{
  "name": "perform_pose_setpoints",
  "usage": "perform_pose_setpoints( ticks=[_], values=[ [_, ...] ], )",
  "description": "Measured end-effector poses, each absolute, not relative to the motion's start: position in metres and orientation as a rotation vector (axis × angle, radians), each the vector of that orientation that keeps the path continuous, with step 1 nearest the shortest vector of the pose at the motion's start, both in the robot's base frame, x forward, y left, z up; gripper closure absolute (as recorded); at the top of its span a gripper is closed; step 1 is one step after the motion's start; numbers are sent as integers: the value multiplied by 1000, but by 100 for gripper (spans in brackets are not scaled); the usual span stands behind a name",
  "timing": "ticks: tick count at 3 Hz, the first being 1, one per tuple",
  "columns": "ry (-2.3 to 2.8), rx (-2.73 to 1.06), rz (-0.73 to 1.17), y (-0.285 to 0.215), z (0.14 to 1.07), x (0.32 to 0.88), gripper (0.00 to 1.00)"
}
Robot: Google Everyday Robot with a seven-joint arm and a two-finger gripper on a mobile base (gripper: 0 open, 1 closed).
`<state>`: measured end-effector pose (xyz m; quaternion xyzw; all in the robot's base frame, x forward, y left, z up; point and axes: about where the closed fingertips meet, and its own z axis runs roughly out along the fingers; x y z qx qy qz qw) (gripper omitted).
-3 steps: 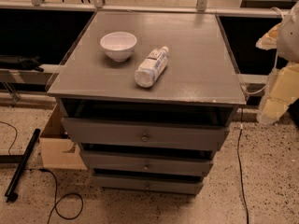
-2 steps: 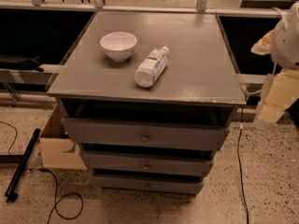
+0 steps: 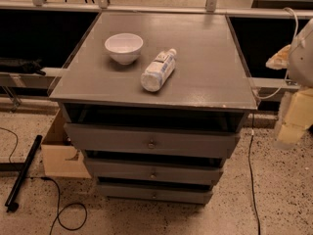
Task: Open bottom drawer
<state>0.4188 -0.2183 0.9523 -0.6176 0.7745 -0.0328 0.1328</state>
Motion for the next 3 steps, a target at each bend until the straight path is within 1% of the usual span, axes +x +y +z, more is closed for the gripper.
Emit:
perform_pose_setpoints(
  ticks=[3],
  values=[
    [2291,-1828,-55,-239,928,353,0]
  ],
)
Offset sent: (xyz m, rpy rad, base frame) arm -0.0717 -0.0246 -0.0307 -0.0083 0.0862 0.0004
